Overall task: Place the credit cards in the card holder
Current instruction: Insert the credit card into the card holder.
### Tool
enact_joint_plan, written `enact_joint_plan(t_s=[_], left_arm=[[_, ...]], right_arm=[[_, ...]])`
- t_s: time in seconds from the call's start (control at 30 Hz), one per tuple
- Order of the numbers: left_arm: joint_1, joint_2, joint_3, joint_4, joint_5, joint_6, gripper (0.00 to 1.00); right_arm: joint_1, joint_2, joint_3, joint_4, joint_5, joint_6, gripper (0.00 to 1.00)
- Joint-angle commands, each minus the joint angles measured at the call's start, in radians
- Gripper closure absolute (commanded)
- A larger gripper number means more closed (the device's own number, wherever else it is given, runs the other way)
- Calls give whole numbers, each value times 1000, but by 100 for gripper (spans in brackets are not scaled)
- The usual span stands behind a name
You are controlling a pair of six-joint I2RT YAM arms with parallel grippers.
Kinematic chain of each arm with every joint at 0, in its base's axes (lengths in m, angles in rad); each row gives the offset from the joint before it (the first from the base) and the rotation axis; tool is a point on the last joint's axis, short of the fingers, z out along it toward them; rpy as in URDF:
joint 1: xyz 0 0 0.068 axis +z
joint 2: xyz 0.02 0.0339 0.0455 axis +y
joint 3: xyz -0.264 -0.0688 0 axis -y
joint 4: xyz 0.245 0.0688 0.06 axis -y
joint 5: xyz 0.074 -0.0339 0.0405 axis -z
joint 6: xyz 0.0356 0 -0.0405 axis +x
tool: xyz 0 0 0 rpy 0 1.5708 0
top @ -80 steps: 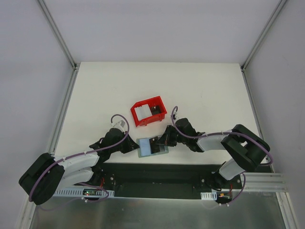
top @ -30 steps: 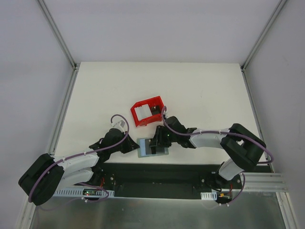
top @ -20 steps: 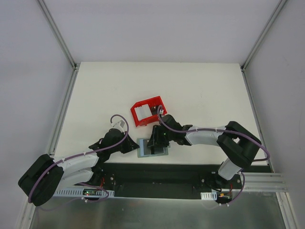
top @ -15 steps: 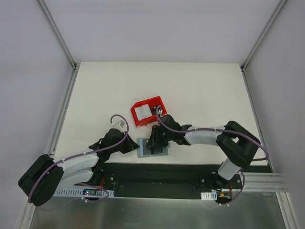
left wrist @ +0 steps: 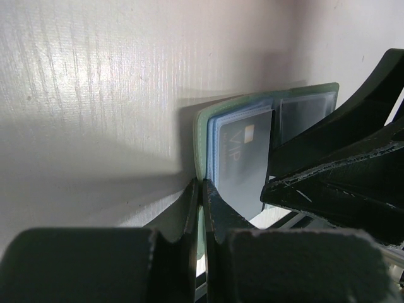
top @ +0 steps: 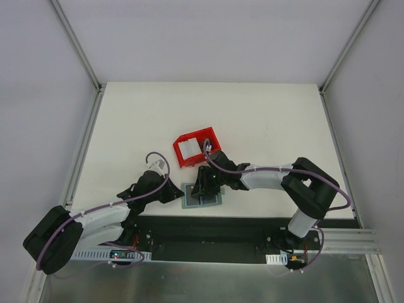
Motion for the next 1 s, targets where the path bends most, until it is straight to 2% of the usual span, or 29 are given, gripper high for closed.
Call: enact_joint_plan(t_s=[0.0,0.17,0.47,0.6,0.73,0.97], left_arm=[[-3,-13,-6,13,1,-11,100],[-3,-23,-14,15,1,-12,100],[-3,-102,-23,-21,-14,-18,100],[-3,-138,-28,-24,-8,-41,100],[-3,-142,-28,-21,-2,-52,100],[-3,-148,-31,-5,6,-66,100]], right_arm=[[14,7,46,22,-37,11,58],[12,15,55,13,-51,-14,58],[17,-120,58,-191,182,-163,54],[58,-163,90,-258,277,-222,52],[113,-142,141,-292,346,-241,51],[170,-45,236,-327,378,-259,50]])
